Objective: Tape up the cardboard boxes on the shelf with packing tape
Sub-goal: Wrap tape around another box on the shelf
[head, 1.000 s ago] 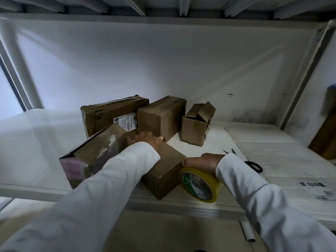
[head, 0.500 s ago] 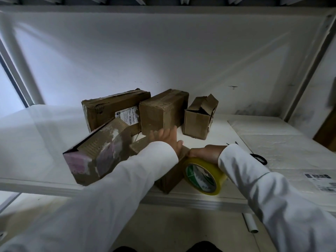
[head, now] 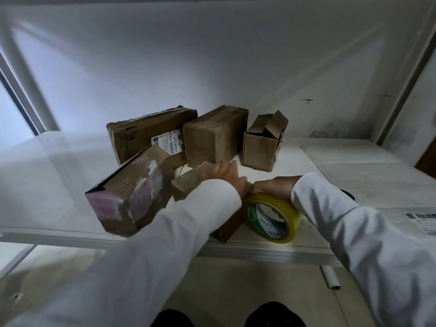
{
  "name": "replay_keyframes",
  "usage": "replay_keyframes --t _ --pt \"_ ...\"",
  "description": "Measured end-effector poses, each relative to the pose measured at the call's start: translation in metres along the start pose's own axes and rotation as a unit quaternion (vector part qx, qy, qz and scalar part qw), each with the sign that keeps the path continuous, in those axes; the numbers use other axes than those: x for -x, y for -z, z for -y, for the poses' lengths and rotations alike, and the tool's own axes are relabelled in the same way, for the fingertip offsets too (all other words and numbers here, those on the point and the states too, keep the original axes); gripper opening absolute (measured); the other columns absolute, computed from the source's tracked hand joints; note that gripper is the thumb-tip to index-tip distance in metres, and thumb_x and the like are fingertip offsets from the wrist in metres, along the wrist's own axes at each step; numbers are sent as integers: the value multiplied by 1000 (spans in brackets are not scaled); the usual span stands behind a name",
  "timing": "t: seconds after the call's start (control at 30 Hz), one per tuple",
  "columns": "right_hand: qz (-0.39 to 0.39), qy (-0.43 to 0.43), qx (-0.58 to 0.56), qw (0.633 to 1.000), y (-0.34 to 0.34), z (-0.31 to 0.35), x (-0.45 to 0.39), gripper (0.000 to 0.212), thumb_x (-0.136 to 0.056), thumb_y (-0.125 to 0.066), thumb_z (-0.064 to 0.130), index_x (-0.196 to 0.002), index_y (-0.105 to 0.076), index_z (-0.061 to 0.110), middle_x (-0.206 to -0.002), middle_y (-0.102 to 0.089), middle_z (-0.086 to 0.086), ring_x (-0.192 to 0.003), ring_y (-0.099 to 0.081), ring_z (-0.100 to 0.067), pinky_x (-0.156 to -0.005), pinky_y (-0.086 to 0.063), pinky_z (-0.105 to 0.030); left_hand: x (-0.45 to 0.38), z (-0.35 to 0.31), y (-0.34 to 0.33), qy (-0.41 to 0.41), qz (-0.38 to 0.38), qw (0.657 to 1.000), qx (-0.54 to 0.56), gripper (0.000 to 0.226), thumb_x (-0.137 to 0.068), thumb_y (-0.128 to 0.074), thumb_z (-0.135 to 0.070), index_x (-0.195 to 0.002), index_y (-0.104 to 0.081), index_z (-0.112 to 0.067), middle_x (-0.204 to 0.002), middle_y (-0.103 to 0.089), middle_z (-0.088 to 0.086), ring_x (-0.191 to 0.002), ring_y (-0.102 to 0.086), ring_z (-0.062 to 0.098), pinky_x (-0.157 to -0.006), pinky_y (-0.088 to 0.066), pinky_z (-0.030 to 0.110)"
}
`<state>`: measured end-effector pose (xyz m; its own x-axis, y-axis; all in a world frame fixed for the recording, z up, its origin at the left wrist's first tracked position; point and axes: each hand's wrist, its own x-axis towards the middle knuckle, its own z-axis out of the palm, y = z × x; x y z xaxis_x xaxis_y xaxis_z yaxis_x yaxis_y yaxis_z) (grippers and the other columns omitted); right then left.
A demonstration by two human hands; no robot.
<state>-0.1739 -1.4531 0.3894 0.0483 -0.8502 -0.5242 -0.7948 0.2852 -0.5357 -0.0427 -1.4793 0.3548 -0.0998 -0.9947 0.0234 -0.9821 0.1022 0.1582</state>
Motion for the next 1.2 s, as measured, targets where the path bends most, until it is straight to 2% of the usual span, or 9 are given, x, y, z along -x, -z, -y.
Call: replay_keyframes --t 0.2,0.3,0.4,0.57,0.7,0.9,1.03,1.1,1.2 --pt "-3 4 -37 999 -1 -5 -6 39 -87 -53 51 -106 -49 18 -93 -56 -8 -96 -55 -27 -95 -44 -37 -13 28 9 135 21 989 60 57 -98 -32 -50 -145 -25 -18 -152 -27 11 -139 -26 33 -112 -19 53" --pt "15 0 -94 995 0 -12 -7 38 -86 -56 51 -100 -54 15 -91 -61 -9 -84 -59 -25 -80 -47 -34 -11 29 6 153 17 986 64 60 -98 -29 -53 -146 -24 -18 -153 -26 10 -139 -26 34 -111 -21 51" --pt "95 46 -186 977 2 -26 -2 43 -80 -63 49 -85 -65 6 -62 -66 -6 -55 -61 -16 -60 -52 -26 -13 32 9 149 48 985 77 57 -99 -27 -52 -147 -23 -19 -154 -24 10 -140 -25 34 -110 -23 50" --pt "177 252 -297 904 16 -39 22 57 -30 -91 50 -69 -76 10 -71 -71 -7 -61 -67 -15 -59 -54 -24 -28 34 33 127 134 976 116 58 -100 -37 -43 -148 -27 -12 -155 -24 12 -141 -25 31 -115 -23 42" --pt "124 379 -399 826 41 -2 49 48 -30 -92 39 -64 -74 11 -63 -67 -3 -56 -65 -13 -56 -52 -24 -25 26 54 97 164 934 303 35 -98 -47 -30 -123 -56 -8 -128 -52 16 -118 -50 27 -93 -39 28" --pt "20 328 -409 851 42 37 40 26 -67 -70 16 -89 -62 5 -57 -63 -1 -48 -61 -12 -49 -50 -21 -14 10 71 46 128 922 363 26 -93 -51 -11 -67 -55 -13 -75 -55 10 -65 -47 22 -64 -38 26" --pt "6 311 -474 823 45 36 27 21 -78 -64 29 -87 -60 10 -53 -57 2 -44 -55 -8 -49 -49 -17 15 5 91 2 132 947 293 20 -91 -55 -35 -95 -65 -18 -101 -59 4 -91 -54 22 -76 -41 26" --pt "-6 307 -465 830 44 39 25 28 -77 -60 37 -88 -60 10 -53 -58 2 -44 -55 -9 -48 -49 -18 33 -6 92 -93 184 955 212 52 -88 -59 -47 -132 -51 -20 -123 -53 -4 -115 -49 15 -96 -37 22" --pt "-19 300 -449 841 41 42 27 29 -88 -56 39 -86 -59 10 -56 -59 -1 -44 -56 -11 -49 -50 -19 38 -21 68 -88 151 981 81 103 -76 -64 -63 -150 -17 -9 -147 -36 9 -131 -40 28 -108 -35 34"
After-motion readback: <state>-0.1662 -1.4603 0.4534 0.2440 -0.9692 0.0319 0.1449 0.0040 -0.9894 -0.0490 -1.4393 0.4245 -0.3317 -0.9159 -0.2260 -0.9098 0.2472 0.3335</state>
